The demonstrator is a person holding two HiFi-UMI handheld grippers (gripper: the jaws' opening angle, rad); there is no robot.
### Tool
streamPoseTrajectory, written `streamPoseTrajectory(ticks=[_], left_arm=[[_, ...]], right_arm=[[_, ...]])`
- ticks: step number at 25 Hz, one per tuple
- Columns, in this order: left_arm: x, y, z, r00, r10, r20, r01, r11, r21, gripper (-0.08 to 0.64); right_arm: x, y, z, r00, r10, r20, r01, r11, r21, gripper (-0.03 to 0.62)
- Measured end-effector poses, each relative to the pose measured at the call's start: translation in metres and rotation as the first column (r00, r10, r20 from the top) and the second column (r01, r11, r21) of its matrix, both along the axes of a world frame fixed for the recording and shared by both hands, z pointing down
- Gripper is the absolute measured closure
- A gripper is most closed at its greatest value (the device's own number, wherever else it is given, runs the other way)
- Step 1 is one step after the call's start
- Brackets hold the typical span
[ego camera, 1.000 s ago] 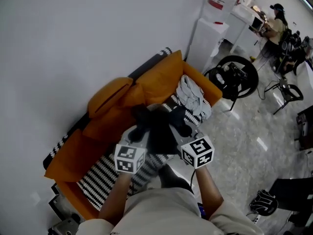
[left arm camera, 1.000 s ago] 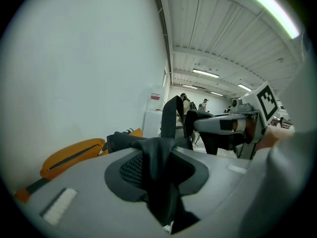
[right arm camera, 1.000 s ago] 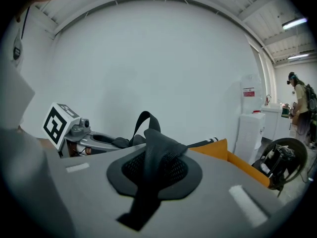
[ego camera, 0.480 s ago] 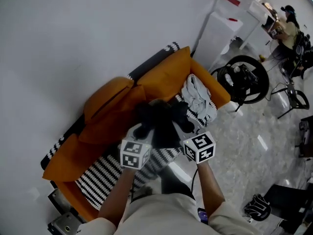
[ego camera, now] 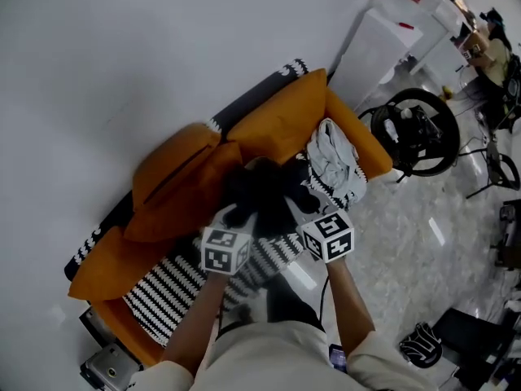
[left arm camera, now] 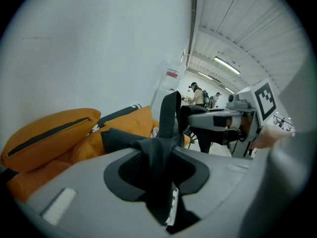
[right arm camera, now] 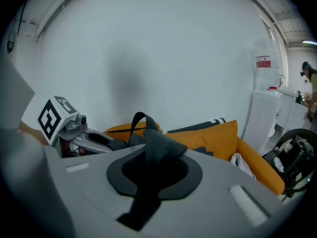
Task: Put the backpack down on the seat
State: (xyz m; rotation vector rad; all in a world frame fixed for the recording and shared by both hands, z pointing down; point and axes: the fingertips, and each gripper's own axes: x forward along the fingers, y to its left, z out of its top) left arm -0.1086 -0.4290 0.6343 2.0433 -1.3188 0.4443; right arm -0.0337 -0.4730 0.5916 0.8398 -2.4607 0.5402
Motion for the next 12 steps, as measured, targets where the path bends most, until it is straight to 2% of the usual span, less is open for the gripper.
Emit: streamPoseTrajectory(ticks=[12], left_arm=[[-0.012,-0.04,0.057,0.997,-0.055,-0.057,0.048,0.993,-0.112,0.442]], right_arm=[[-0.013,-0.041,0.051,0.998,-0.05,-0.034,0.048,0.996,-0.076,0.551]])
